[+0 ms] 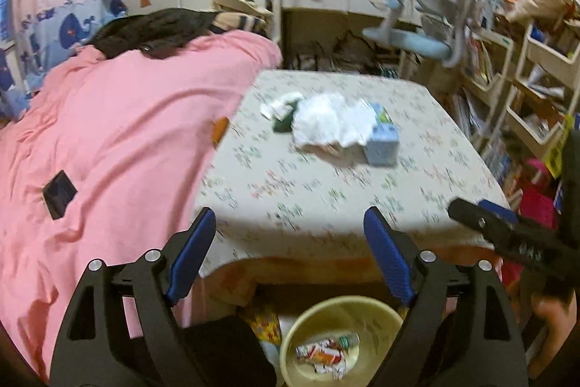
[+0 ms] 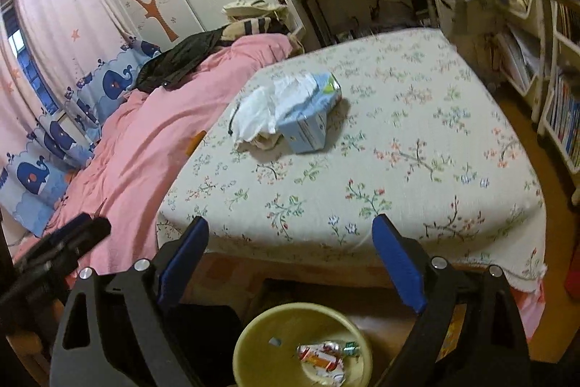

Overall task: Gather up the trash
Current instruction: 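Bring both tools back over the table toward the tissues and milk carton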

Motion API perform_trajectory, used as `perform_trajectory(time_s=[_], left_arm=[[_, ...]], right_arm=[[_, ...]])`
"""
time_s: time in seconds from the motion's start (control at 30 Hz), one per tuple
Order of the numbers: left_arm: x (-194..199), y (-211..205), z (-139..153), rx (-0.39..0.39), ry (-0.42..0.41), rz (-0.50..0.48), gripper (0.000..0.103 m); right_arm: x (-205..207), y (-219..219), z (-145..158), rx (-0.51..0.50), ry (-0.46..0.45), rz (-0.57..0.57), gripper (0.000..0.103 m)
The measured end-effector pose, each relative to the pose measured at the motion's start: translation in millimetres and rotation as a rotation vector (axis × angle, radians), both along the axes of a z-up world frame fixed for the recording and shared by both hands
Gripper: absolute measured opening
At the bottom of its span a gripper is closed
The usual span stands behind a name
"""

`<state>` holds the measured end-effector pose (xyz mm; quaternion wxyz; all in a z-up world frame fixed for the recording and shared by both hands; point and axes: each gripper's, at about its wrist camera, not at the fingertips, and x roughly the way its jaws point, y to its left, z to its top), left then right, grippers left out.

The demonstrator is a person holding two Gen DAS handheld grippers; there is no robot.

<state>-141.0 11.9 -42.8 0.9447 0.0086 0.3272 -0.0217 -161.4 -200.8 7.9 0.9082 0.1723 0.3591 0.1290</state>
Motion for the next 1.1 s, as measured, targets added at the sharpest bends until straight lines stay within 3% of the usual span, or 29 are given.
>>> perform_trajectory(time_s=[0.4, 0.8, 1.1], left_arm=[[6, 6, 19, 0.0, -0.1, 0.051, 0.09], [18, 9, 23, 0.001, -0.134, 0.071, 0.095], [50, 3, 32, -0.006, -0.159, 0.055, 0.095]], right_arm=[[-5, 17, 17, -0.112, -0.15, -0.009, 0.092], [-4, 23, 18, -0.137, -0.183, -0.025, 0.093], [3, 24, 26, -0.157, -0.217, -0.046, 0.095]])
